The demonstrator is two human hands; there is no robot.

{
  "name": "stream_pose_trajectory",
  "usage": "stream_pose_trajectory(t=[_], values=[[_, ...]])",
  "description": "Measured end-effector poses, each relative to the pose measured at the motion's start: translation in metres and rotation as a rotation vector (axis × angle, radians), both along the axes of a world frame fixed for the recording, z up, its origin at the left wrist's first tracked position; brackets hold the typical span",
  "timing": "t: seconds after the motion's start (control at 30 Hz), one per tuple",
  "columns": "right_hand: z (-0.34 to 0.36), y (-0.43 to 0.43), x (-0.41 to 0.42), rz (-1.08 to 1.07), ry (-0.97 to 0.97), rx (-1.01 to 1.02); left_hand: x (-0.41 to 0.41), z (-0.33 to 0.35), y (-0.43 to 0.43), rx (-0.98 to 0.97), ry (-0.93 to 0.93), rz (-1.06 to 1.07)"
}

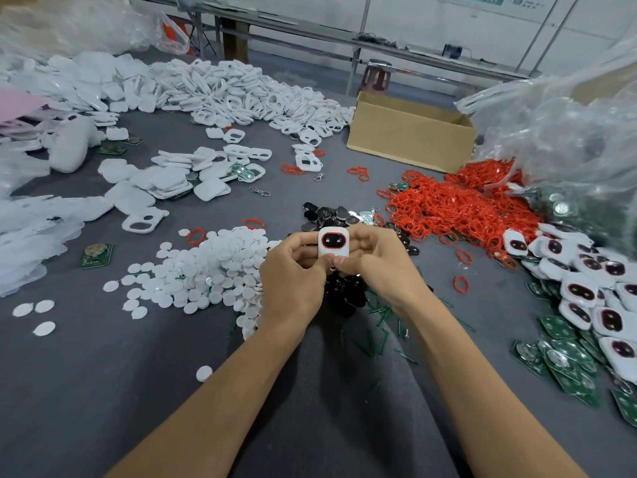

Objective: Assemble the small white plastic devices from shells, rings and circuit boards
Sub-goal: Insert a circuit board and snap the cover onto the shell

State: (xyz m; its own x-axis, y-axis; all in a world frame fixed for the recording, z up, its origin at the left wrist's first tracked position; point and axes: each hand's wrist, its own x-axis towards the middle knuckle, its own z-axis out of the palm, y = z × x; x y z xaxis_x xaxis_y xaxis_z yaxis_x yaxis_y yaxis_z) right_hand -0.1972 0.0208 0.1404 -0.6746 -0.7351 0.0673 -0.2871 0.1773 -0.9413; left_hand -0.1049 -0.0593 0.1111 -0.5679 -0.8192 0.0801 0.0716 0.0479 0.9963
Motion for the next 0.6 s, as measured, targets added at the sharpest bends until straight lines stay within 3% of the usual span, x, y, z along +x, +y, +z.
stream_pose_trajectory(t=[0.13,0.3,0.43,0.6], values=[[0.0014,-0.0031,0.0035,-0.020,0.047,-0.006,0.0020,-0.0011,0.0002,-0.003,0.032,0.037],[0.0010,-0.0042,0.0057,-0.010,-0.046,-0.071,0.0015,0.0013,-0.0035,0.054,0.083,-0.015],[0.0003,-0.0007,-0.0012,-0.119,0.089,-0.024,-0.0004,0.0022,0.0008,0.097,0.124,-0.137],[-0.0026,-0.0007,0.0006,-0.131,0.124,0.036,-0.0007,0.0007,-0.0013,0.049,0.126,-0.091]])
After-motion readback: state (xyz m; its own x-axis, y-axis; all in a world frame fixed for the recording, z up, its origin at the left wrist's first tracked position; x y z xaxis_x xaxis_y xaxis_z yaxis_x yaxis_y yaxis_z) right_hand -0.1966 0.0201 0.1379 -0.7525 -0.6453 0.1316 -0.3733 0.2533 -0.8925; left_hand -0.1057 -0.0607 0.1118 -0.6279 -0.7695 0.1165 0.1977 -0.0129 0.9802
